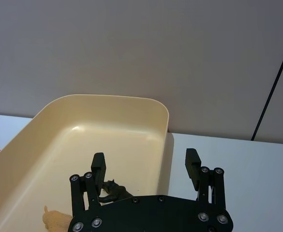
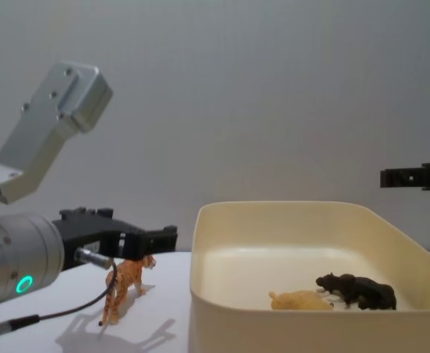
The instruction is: Pick up the toy alternately with two hands and place it into the central storage box.
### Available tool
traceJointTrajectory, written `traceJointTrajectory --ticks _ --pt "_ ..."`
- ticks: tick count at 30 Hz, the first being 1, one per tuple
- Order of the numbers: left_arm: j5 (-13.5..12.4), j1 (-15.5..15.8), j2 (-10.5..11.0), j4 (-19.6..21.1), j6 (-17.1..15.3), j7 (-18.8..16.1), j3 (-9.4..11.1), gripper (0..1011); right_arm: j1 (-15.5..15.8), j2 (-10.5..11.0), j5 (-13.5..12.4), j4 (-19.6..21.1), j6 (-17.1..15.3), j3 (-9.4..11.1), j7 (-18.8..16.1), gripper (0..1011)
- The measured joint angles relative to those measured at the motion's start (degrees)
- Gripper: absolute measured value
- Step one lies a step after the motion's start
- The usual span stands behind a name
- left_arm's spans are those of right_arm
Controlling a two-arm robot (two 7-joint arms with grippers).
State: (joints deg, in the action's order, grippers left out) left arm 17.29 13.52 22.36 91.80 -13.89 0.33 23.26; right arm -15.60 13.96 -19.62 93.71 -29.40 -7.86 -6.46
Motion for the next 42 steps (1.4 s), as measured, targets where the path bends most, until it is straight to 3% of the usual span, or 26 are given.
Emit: traceJointTrajectory --ticks 11,25,31,42 --pt "1.2 2.3 -1.9 -5.5 -3.3 -0.6 -0.6 1001 0.0 0.0 0.0 0.0 0.0 0.0 0.0 1001" --pt "4.7 5.2 -4.1 -12.1 -4.2 -0.4 -1.6 1002 0.0 0.0 0.0 0.0 0.0 0.0 0.0 1001" --pt "5.7 6.0 -4.7 -13.8 -4.3 -0.2 -2.0 881 0.0 0.0 0.0 0.0 0.0 0.0 0.0 1001" --pt "6.8 6.8 -5.3 -15.6 -4.4 0.0 -2.3 532 0.0 0.0 0.0 0.0 0.0 0.0 0.0 1001"
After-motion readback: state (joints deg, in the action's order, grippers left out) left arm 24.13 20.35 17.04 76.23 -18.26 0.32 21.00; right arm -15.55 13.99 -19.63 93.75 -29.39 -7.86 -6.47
